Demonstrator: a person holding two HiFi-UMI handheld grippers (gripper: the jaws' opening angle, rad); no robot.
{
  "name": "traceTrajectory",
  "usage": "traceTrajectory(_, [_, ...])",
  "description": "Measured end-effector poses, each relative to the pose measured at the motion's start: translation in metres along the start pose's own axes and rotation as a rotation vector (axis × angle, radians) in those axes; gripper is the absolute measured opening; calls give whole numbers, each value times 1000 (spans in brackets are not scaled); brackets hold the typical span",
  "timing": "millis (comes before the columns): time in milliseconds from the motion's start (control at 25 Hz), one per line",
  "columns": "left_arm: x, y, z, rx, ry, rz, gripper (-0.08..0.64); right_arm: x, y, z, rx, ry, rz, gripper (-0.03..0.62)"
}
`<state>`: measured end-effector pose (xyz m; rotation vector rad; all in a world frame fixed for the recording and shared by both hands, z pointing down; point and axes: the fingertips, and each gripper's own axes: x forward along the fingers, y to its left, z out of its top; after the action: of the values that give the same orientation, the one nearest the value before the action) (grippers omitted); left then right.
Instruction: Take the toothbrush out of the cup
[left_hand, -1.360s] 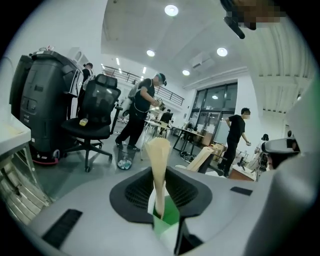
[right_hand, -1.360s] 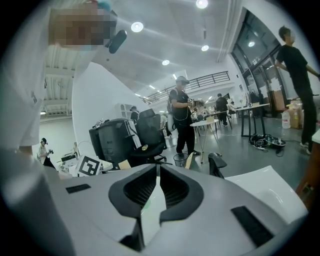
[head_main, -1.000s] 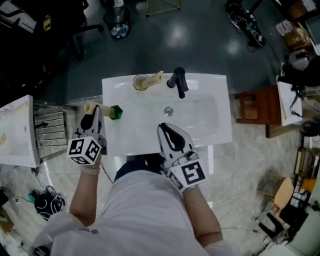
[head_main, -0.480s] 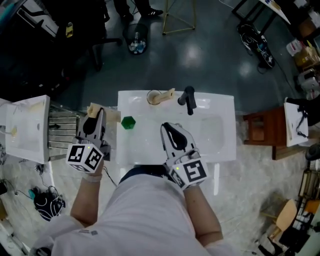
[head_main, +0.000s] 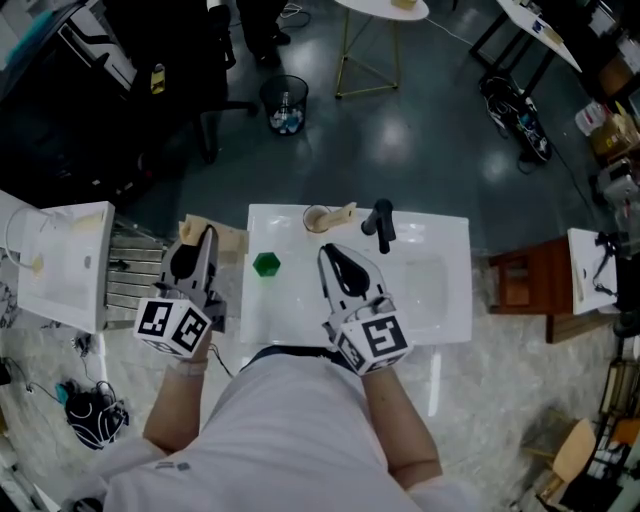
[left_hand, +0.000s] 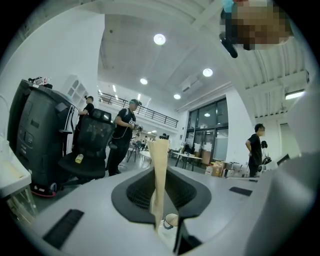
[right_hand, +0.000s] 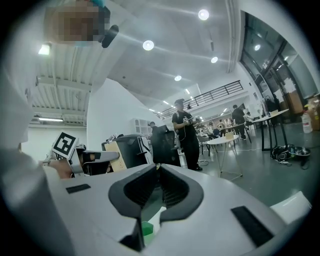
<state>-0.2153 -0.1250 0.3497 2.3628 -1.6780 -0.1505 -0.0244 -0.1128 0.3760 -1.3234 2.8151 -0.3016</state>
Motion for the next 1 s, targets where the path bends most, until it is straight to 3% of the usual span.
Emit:
traceTrajectory(400, [-1, 15, 1, -32, -3, -42, 64, 9, 4, -8, -15, 27, -42, 31])
traceTrajectory(600, [-1, 17, -4, -32, -6, -26, 64, 12, -1, -7, -30, 23, -27, 31])
traceTrajectory(1000, [21, -43, -14, -10, -47, 74, 63, -36, -67, 0, -22, 20, 30, 31])
